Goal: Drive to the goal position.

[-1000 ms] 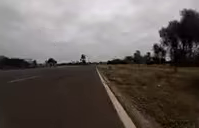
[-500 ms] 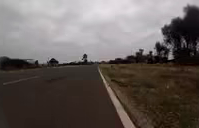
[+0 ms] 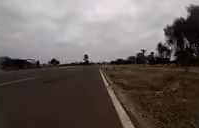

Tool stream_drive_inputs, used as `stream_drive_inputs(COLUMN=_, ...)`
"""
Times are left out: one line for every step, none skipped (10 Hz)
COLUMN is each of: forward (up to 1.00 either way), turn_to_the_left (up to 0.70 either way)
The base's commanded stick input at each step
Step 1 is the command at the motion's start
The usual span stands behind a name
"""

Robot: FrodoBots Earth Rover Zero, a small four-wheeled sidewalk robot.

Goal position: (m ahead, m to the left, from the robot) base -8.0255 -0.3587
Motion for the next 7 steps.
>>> stream_drive_inputs(forward=0.0, turn_to_the_left=0.85)
stream_drive_inputs(forward=0.0, turn_to_the_left=0.85)
stream_drive_inputs(forward=0.0, turn_to_the_left=0.85)
stream_drive_inputs(forward=0.0, turn_to_the_left=0.85)
stream_drive_inputs(forward=0.0, turn_to_the_left=0.85)
stream_drive_inputs(forward=0.0, turn_to_the_left=0.85)
stream_drive_inputs(forward=0.0, turn_to_the_left=0.85)
